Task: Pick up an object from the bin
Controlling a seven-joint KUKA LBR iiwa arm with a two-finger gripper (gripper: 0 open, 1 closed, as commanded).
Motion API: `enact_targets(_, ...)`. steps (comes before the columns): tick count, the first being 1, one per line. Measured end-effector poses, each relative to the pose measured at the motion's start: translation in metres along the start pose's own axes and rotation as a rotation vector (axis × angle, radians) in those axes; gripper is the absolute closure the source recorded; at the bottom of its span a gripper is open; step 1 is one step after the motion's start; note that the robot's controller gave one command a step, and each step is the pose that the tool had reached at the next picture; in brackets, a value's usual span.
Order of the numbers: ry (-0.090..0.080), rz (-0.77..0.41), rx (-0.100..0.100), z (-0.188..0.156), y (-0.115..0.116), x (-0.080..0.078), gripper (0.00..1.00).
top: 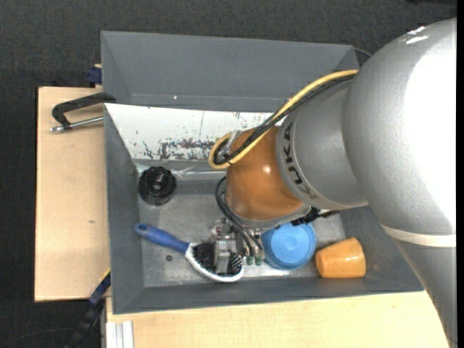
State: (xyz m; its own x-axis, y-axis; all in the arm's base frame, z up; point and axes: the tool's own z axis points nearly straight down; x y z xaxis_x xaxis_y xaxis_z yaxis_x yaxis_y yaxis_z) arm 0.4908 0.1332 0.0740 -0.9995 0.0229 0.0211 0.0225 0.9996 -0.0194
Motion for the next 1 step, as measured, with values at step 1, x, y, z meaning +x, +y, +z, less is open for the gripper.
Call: enact_targets(1,-0.034,-0.314,-0.017,-0.125,-0.021,-0.019,1.0)
